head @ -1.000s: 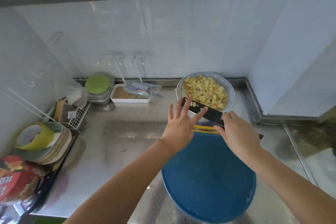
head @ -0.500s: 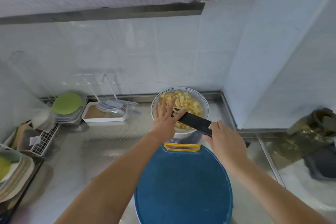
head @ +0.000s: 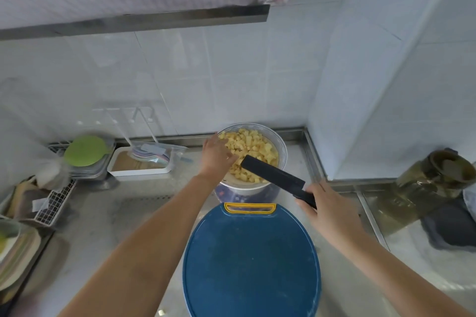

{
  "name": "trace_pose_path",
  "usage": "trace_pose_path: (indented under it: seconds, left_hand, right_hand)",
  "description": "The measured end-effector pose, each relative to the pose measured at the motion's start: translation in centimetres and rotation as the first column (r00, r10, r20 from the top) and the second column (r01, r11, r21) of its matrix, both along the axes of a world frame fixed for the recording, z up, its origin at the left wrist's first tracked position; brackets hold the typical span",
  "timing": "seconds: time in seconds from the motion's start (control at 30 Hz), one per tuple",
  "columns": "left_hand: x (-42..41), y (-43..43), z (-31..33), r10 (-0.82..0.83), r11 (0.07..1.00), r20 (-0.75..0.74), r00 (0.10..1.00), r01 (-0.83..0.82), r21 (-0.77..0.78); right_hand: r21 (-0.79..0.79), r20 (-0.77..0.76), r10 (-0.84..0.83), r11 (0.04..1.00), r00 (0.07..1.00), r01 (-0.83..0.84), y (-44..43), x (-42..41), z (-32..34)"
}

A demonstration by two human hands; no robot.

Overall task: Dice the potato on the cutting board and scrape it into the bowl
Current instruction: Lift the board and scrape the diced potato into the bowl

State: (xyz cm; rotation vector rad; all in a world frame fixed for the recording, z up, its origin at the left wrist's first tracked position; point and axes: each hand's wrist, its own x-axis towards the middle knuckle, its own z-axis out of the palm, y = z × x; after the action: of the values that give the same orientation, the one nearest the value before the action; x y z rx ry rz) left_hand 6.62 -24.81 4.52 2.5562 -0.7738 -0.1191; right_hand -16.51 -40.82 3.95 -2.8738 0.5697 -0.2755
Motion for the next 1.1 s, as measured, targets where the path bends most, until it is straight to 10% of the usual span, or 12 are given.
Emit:
trace_pose_path:
  seconds: [0.23, 0.6, 0.83, 1.1]
  left_hand:
    - [-4.5, 7.5, -1.3, 0.174, 0.937, -0.038, 0.984, -0.177, -0.301]
    - [-14.7, 22.2, -6.3, 0.451, 0.869, -0.288, 0.845, -0.489, -0.076]
    - [-18.9, 25.7, -9.2, 0.353, 0.936, -0.395, 0.848, -0.328, 0.131]
    - [-19.8, 24.8, -10.0, 0.272, 0.942, -0.304, 0.913, -0.189, 0.276]
  right_hand:
    - [-0.047, 0.021, 0.23, 0.972, 0.973, -0.229, 3.2, -3.1, -4.6]
    - [0.081, -0.034, 0.374, 0.925, 0.927, -0.371, 7.5, -2.3, -11.0]
    - [0.154, 0.058, 0.445, 0.88, 0.893, -0.449, 10.5, 0.3, -9.2]
    - [0.385, -0.06, 0.775, 0.6, 0.629, -0.701, 21.5, 7.6, -7.4]
